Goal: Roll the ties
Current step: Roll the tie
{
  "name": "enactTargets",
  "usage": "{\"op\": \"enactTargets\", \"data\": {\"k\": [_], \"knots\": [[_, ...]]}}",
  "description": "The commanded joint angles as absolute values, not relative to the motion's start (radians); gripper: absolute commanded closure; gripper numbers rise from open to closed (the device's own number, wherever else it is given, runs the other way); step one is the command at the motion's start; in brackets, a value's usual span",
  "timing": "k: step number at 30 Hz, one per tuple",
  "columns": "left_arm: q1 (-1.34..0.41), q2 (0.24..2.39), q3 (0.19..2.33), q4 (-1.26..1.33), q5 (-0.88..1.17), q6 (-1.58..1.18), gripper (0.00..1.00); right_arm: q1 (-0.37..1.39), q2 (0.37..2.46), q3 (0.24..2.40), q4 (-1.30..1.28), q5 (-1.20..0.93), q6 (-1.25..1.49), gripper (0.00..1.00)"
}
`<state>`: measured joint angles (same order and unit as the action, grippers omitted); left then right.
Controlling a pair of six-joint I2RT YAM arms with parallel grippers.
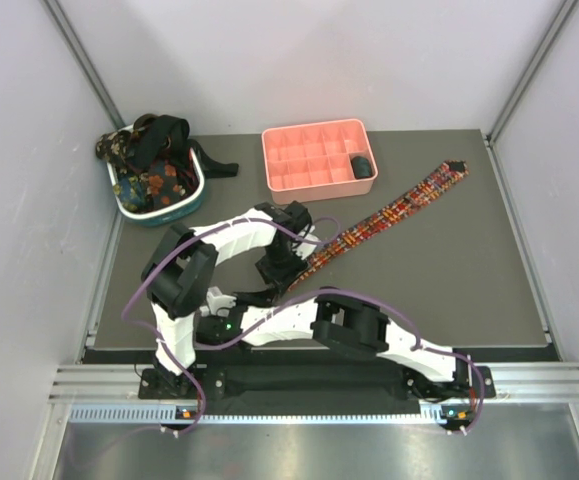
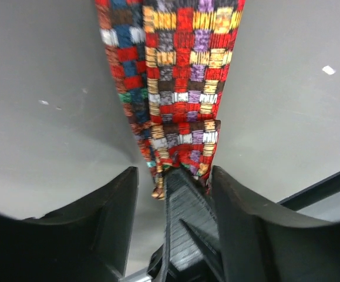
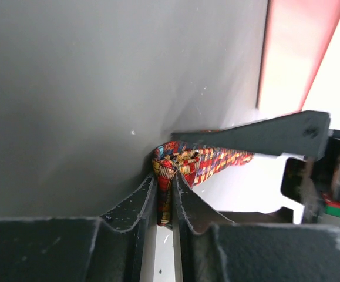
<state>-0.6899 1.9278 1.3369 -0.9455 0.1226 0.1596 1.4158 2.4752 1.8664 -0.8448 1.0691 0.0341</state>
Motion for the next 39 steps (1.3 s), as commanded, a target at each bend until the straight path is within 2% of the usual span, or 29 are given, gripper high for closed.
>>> {"op": "enactTargets", "data": {"k": [1,4,10,19,22,24,29,33,39], "knots": [[-0.687,1.904,1.413,-0.966,0.140,0.175,0.39,1.430,2.480,1.815,-0.781,0.927,0.057,0.91],[-0.689,1.898,1.465,-0.959,0.159,0.179,0.33,1.431,2.461,1.799,-0.755,0.919,0.051,0.91],[-0.683,1.818,1.503,-0.868,0.179,0.167,0.28,1.434,2.396,1.734,-0.670,0.908,0.034,0.91],[-0.545,1.550,1.327,-0.580,0.103,0.026,0.26,1.440,2.215,1.531,-0.408,0.864,-0.034,0.92],[-0.485,1.447,1.235,-0.484,0.078,-0.038,0.18,1.443,2.159,1.454,-0.309,0.839,-0.086,0.91],[-0.450,1.386,1.183,-0.447,0.040,-0.083,0.01,1.445,2.134,1.404,-0.264,0.821,-0.120,0.90],[-0.358,1.296,1.097,-0.368,-0.061,-0.217,0.01,1.436,2.046,1.307,-0.158,0.729,-0.129,0.90],[-0.304,1.240,1.003,-0.284,-0.035,-0.255,0.01,1.411,1.979,1.241,-0.097,0.620,-0.100,0.91],[-0.287,1.184,0.911,-0.250,-0.221,-0.399,0.01,1.373,1.881,1.131,-0.009,0.517,-0.091,0.91]]}}
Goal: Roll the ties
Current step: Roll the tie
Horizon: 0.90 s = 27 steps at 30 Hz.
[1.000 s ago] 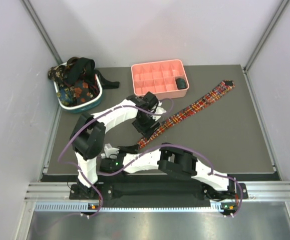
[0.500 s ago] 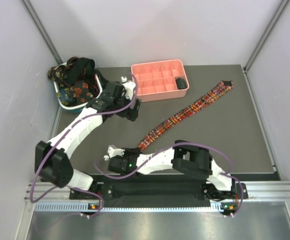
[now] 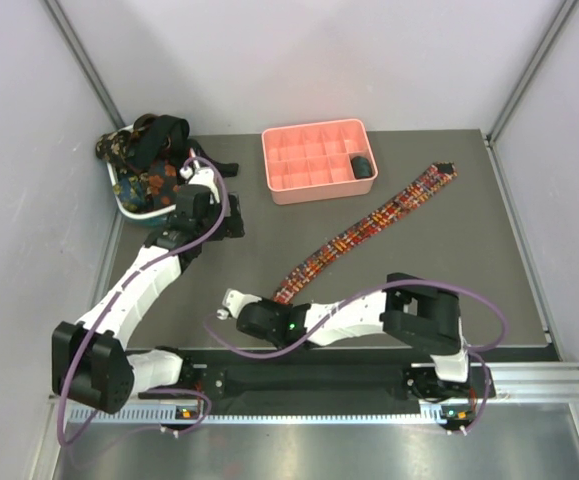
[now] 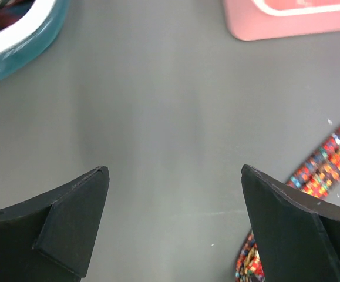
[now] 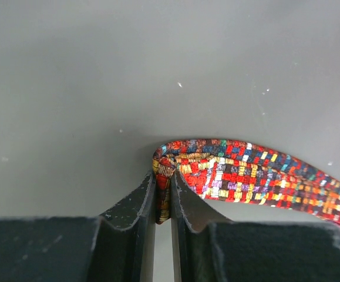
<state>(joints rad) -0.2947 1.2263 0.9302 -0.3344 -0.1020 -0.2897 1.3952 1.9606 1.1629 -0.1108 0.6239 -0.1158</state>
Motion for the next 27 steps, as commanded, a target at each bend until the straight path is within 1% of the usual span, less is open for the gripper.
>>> {"op": "enactTargets", "data": {"k": [1,5,8,11,14,17,19,26,27], "knots": [[-0.285,1.178,0.901,-0.245,-0.228,-0.405,0.01,1.365,1.859,1.108,-0.008,0.508,-0.091,0.91],[-0.284,1.122,0.833,-0.175,-0.190,-0.408,0.01,1.330,1.796,1.054,0.049,0.420,-0.074,0.91],[-0.284,1.098,0.792,-0.138,-0.163,-0.400,0.01,1.279,1.743,1.006,0.090,0.309,-0.043,0.91],[-0.284,1.097,0.762,-0.126,-0.132,-0.384,0.01,1.233,1.686,0.954,0.146,0.182,-0.019,0.91],[-0.284,1.104,0.755,-0.133,-0.095,-0.373,0.01,1.178,1.660,0.927,0.176,0.103,0.023,0.91],[-0.284,1.104,0.736,-0.123,-0.014,-0.348,0.01,1.105,1.652,0.902,0.207,-0.041,0.067,0.91],[-0.285,1.104,0.727,-0.118,0.038,-0.328,0.01,1.074,1.652,0.891,0.238,-0.095,0.104,0.91],[-0.294,1.112,0.644,-0.011,0.185,-0.304,0.01,0.931,1.700,0.847,0.345,-0.359,0.238,0.91],[-0.304,1.117,0.625,0.041,0.255,-0.301,0.01,0.902,1.706,0.839,0.354,-0.373,0.253,0.92]]}}
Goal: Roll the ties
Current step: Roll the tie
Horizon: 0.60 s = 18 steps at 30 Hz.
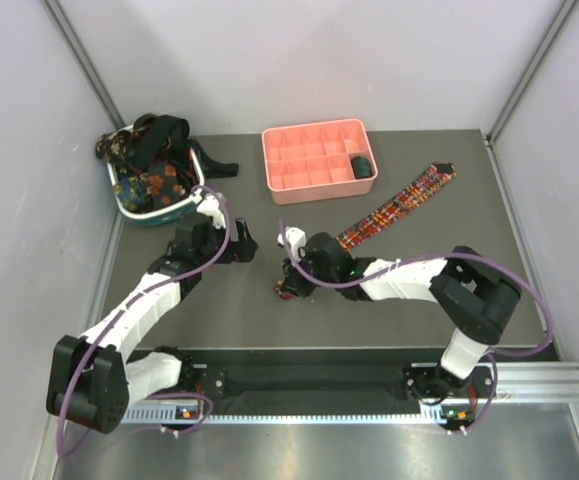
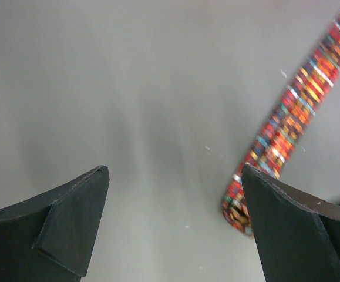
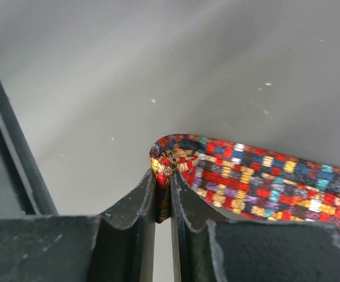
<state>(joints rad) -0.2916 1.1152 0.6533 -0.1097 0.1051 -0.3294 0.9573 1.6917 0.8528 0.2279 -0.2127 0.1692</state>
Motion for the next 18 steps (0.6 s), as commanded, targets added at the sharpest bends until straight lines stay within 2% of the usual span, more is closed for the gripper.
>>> {"op": "enactTargets", "data": {"k": [1,6,11,18], "knots": [[-0.313,1.132,0.617,0.061,0.274,-0.289,0.01,0.888,1.712,0.839,0.362,-0.389,0.279,0.92],[-0.396,1.144,0.559,0.158,0.190,-0.247,0.01,0.795,1.781,0.827,0.437,-0.535,0.372,0.93],[-0.443,1.097,0.448,0.294,0.291,-0.157,0.01,0.739,1.828,0.798,0.525,-0.621,0.436,0.94],[-0.544,1.161,0.501,0.187,0.291,0.021,0.01,0.675,1.873,0.761,0.623,-0.664,0.518,0.94]]}}
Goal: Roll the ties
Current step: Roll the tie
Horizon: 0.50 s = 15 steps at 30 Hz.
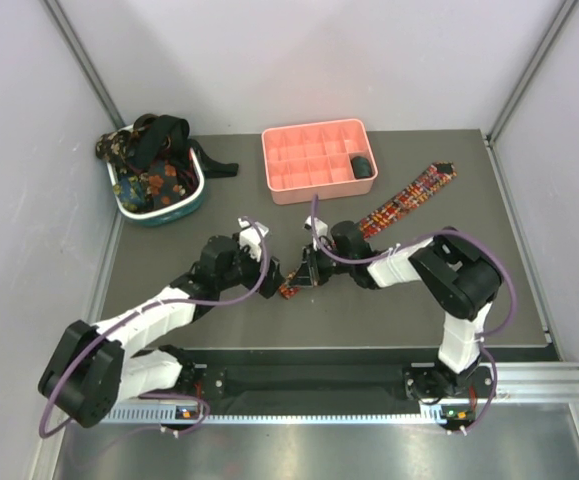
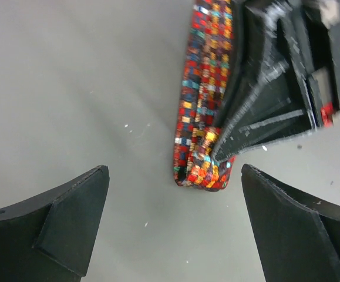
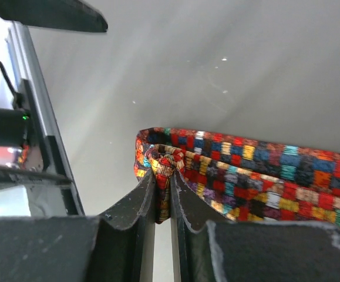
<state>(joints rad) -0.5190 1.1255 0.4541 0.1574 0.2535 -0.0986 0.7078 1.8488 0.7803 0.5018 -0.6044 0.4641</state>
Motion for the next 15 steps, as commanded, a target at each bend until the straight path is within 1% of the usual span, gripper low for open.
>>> {"op": "enactTargets", "data": {"k": [1,6,10,13,15], "knots": [[-0.555,1.176,0.512,0.170,0.294,0.037,0.01,0.672,1.879,0.759,0.635,-0.673,0.526,0.94],[-0.624,1.264,0.590,0.069,0.281,0.115,0.01,0.660,1.910,0.759,0.657,-0.686,0.552,0.95],[-0.670,1.327,0.672,0.002,0.290,0.144,0.05,0.652,1.924,0.764,0.657,-0.696,0.557,0.95],[-0.689,1.397,0.732,-0.131,0.229,0.144,0.09,0.647,1.931,0.761,0.669,-0.706,0.572,0.95],[-0.701,1.431,0.775,-0.173,0.198,0.155,0.11,0.644,1.937,0.765,0.669,-0.713,0.578,0.95]]}}
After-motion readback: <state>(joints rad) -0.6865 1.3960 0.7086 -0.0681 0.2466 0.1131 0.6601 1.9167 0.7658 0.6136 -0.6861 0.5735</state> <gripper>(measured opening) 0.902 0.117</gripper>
